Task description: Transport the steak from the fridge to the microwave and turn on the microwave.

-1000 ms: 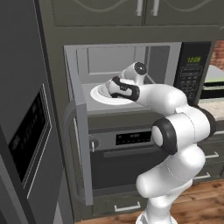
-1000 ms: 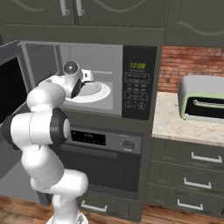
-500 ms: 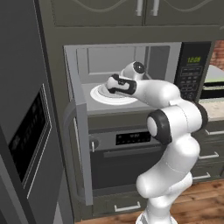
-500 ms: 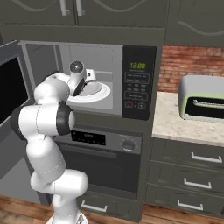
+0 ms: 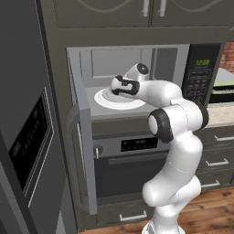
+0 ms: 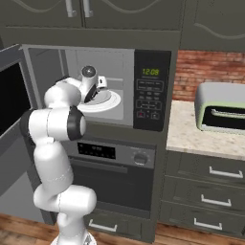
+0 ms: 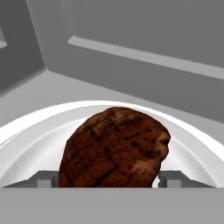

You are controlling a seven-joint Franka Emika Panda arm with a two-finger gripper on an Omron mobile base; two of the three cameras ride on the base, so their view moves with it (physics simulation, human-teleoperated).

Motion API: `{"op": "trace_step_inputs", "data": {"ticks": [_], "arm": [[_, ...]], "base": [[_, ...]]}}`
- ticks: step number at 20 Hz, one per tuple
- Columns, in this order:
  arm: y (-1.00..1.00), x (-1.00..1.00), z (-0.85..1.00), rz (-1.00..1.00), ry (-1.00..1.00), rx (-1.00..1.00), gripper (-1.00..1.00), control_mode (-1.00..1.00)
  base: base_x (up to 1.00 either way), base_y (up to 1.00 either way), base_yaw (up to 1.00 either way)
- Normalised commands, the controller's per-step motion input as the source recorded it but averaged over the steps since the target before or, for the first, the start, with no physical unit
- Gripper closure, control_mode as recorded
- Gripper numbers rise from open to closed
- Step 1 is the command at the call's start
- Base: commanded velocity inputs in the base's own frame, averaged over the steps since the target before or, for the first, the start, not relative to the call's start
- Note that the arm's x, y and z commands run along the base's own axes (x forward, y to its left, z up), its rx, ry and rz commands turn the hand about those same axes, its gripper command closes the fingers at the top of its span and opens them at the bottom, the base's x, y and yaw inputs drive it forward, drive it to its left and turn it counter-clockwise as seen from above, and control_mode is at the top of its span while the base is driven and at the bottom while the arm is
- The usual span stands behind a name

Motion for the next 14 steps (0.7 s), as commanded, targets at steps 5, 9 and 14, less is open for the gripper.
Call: {"op": "trace_step_inputs", "data": {"ticks": [5, 9, 14], "arm": [[0.00, 0.29, -0.14, 0.02, 0.08, -0.02, 1.00, -1.00], [0.00, 0.23, -0.15, 0.01, 0.08, -0.03, 1.00, -1.00], [0.04, 0.11, -0.20, 0.02, 0.10, -0.05, 1.00, -1.00]], "base": [[0.00, 0.00, 0.00], [0.00, 0.00, 0.00], [0.00, 0.00, 0.00]]}}
